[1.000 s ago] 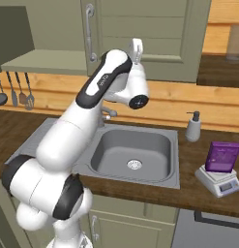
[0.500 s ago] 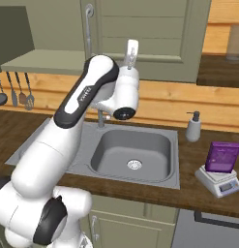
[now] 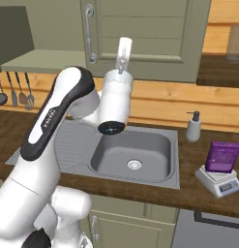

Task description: Pick the cereal and place it on the digital scale for weighing, and close the cabinet.

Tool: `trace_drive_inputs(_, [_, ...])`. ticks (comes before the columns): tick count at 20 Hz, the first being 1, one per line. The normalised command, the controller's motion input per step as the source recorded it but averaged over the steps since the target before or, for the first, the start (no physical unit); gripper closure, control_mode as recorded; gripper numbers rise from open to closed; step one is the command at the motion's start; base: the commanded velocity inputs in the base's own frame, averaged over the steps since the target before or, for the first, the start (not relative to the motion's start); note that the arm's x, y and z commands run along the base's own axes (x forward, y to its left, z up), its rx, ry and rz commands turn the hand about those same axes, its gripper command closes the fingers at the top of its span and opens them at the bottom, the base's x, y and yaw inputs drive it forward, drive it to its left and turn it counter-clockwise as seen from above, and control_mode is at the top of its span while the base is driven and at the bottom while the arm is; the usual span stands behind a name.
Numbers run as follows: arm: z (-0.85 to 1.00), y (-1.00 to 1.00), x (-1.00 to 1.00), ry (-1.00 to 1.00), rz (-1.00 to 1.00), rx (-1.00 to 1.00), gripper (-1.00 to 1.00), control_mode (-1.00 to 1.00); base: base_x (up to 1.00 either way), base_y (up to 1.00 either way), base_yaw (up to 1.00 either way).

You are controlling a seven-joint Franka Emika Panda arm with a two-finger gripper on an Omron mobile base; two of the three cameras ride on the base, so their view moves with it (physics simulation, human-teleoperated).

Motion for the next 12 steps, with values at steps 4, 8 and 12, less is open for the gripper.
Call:
trace_drive_inputs(4, [-0.38, 0.08, -1.00, -0.48, 0.00, 0.00, -1.00, -1.00, 0.00, 0.00, 0.00])
trace_drive_inputs(8, [-0.22, 0.06, -1.00, -0.52, 0.00, 0.00, -1.00, -1.00, 0.00, 0.00, 0.00])
trace_drive_inputs(12, [-0.79, 0.71, -1.00, -0.63, -0.02, 0.01, -1.00, -1.00, 0.00, 0.00, 0.00])
